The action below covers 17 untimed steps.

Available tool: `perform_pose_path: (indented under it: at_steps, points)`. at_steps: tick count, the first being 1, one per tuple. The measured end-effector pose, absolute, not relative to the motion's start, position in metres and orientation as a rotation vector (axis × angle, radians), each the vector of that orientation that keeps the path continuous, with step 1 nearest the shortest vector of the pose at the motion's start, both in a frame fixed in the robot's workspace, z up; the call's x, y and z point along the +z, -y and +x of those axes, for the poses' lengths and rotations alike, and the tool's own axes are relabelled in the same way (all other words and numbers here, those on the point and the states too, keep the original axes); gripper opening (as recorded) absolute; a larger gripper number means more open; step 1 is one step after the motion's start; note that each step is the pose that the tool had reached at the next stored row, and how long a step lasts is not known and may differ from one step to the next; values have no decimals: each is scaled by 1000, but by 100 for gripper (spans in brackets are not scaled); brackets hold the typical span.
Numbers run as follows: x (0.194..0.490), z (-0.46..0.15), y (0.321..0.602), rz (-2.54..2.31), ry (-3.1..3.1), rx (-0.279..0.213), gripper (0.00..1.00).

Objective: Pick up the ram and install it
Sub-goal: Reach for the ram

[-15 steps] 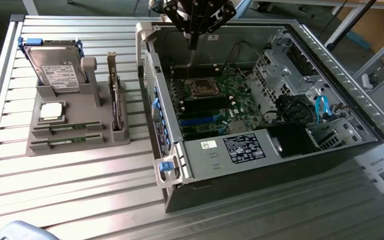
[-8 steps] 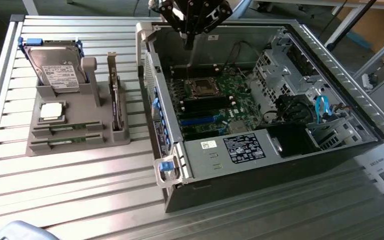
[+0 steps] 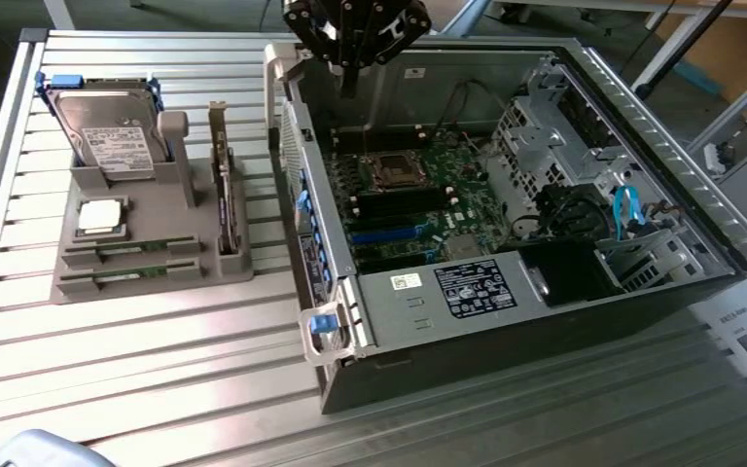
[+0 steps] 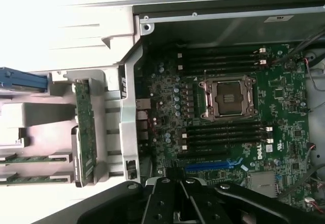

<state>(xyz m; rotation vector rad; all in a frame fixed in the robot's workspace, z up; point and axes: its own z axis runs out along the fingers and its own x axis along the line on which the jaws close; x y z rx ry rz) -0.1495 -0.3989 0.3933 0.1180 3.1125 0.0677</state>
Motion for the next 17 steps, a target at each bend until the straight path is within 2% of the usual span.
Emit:
perform_pose_path:
  at_steps: [17]
  points:
    - [393,-194,399,118,-3112,68,10]
